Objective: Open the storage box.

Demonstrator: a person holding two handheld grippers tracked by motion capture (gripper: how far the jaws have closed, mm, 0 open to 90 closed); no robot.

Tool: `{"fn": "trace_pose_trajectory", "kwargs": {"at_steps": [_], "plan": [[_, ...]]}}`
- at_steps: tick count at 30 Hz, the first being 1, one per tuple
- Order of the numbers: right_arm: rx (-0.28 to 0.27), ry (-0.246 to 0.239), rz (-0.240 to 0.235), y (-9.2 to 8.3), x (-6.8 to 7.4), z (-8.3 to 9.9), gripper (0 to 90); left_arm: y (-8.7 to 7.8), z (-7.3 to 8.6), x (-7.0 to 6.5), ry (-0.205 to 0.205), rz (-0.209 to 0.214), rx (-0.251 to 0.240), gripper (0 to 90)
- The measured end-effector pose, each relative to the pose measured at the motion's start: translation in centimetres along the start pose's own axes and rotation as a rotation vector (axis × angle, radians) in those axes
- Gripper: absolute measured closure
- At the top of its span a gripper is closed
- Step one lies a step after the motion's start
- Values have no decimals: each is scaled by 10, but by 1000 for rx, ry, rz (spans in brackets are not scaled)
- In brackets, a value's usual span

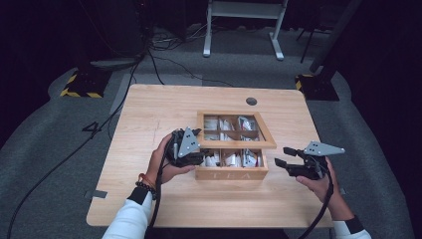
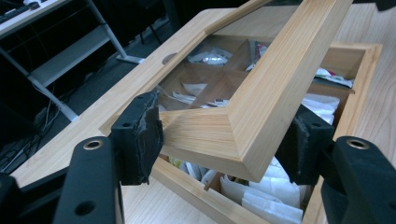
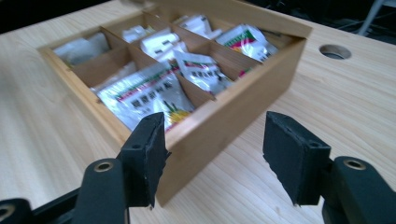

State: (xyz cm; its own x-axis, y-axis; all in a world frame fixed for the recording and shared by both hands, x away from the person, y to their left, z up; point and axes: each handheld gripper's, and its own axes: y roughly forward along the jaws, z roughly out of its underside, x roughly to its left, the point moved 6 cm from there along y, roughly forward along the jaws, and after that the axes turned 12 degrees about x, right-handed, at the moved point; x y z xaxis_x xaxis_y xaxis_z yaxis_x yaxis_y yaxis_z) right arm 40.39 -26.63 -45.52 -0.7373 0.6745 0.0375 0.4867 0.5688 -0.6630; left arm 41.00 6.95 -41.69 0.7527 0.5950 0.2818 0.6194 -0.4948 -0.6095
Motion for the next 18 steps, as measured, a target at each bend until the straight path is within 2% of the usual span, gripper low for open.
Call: {"fn": "trace_pose_trajectory", "kwargs": {"at_steps": [6,10,18], "plan": [[40,-5,17,8,-9,11,383,-3,-10,8,-21,14,-25,433],[71,1,17,16,-13,19,378,-4,-15,14,-29,38,-26,439],[112,3,22,25,-17,28,365,-5,-25,26,-58,55,-52,463]]}}
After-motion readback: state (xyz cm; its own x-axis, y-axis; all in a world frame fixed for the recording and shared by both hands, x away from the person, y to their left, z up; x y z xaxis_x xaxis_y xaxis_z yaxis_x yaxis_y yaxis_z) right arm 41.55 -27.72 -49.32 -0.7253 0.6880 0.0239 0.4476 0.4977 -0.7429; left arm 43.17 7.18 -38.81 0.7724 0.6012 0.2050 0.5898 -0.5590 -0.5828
